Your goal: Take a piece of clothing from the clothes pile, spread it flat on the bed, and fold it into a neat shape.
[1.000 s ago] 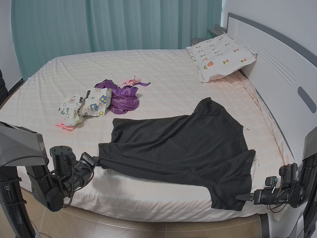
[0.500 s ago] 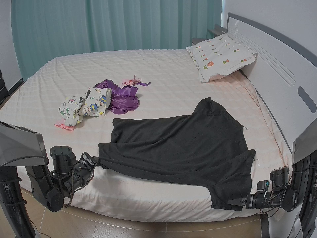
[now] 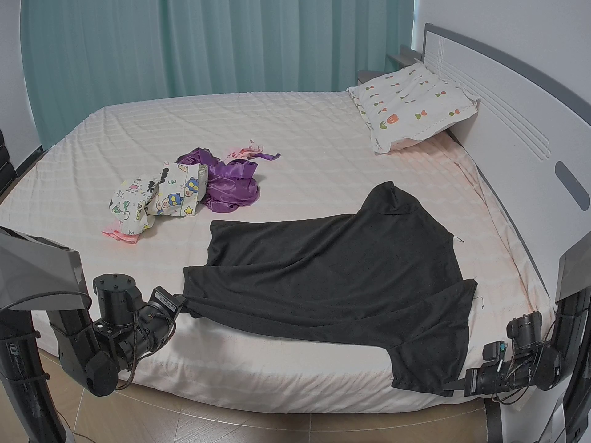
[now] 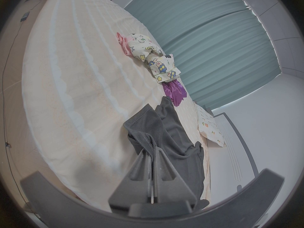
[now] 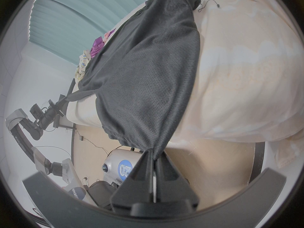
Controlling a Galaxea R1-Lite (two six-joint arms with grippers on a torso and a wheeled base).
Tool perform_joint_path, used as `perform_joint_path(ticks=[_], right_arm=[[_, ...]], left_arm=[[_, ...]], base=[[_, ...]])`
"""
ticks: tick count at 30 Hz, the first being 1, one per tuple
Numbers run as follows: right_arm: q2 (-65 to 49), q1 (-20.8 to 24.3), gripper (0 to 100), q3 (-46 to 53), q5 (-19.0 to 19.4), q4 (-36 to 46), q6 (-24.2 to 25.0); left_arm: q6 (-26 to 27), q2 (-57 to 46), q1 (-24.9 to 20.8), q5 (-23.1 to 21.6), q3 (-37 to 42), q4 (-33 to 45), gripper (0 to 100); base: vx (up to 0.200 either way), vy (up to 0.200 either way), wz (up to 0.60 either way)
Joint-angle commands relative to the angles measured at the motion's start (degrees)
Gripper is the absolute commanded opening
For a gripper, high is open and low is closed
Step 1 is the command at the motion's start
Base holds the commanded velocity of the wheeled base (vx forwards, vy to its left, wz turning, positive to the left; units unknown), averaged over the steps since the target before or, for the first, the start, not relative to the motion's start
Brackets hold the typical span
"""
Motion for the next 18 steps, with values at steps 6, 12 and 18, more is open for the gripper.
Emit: perform_joint_path(ticks=[6, 12, 18], right_arm=[[-15.36, -3.43, 0, 0.99, 3.79, 9.83, -1.13], [-25.38, -2.72, 0, 0.99, 4.75, 18.09, -4.56], [-34.43, -2.02, 0, 0.99, 5.90, 21.08, -4.38]], left_arm=[[0.24, -3.81, -0.64, 0.19, 3.39, -0.08, 0], [0.94, -8.21, -0.90, 0.19, 5.50, 0.09, 0], [4.55, -7.51, -0.82, 0.11, 7.69, 0.09, 0]], base=[[0.000, 0.000, 0.00], [0.000, 0.000, 0.00], [0.000, 0.000, 0.00]])
